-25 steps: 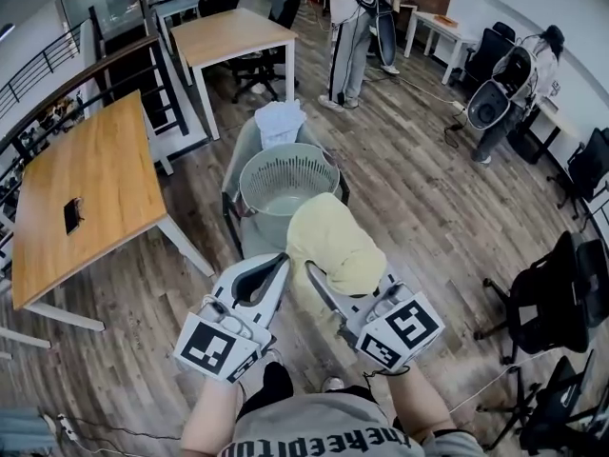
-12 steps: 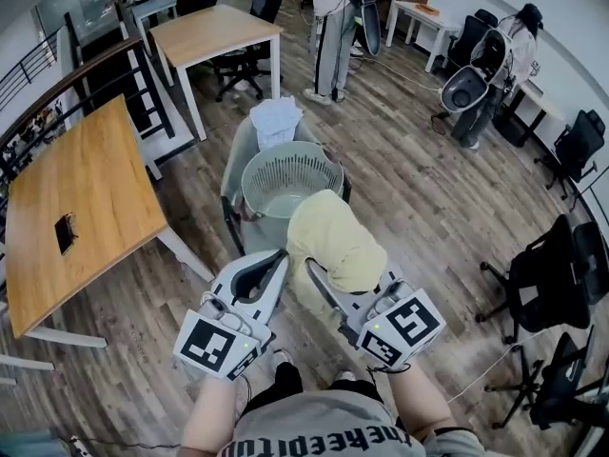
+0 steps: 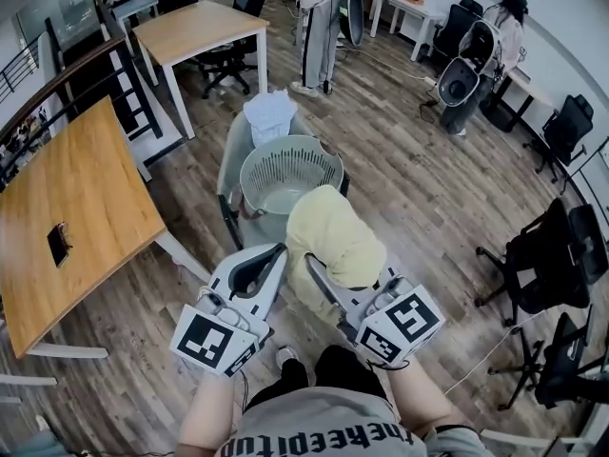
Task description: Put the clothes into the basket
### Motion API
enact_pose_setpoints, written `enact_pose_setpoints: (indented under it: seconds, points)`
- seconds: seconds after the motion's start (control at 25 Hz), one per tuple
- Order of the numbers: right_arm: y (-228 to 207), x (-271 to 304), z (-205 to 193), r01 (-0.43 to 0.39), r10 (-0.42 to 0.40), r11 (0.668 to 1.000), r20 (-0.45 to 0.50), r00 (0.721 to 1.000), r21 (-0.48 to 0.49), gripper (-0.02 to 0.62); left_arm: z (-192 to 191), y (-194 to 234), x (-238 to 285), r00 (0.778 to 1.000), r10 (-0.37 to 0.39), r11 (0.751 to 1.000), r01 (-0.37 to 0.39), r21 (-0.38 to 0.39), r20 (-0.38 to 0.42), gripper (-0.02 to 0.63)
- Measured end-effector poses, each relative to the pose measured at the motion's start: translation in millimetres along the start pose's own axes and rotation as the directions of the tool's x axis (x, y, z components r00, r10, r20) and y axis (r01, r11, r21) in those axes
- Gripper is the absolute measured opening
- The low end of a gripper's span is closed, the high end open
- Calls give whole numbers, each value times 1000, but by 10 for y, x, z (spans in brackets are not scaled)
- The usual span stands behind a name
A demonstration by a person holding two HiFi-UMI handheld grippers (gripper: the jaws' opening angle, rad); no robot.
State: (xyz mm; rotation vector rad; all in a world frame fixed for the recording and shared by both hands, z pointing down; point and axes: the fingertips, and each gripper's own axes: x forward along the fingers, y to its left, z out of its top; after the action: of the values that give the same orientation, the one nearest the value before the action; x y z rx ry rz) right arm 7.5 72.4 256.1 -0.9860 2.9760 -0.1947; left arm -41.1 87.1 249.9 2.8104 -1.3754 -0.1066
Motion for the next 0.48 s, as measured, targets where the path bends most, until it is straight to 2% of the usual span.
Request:
enact_pose_setpoints:
  seconds: [0.28, 0.48]
  points:
    - [-93, 124, 5, 22, -22, 1000, -9, 1000, -11, 201, -44, 137, 103, 1000, -22, 999, 22, -24, -3, 14]
    - [-206, 243, 3, 21, -21, 1000, -3, 1000, -6, 201, -65, 275, 183, 1000, -8, 1000, 8, -16, -8, 14]
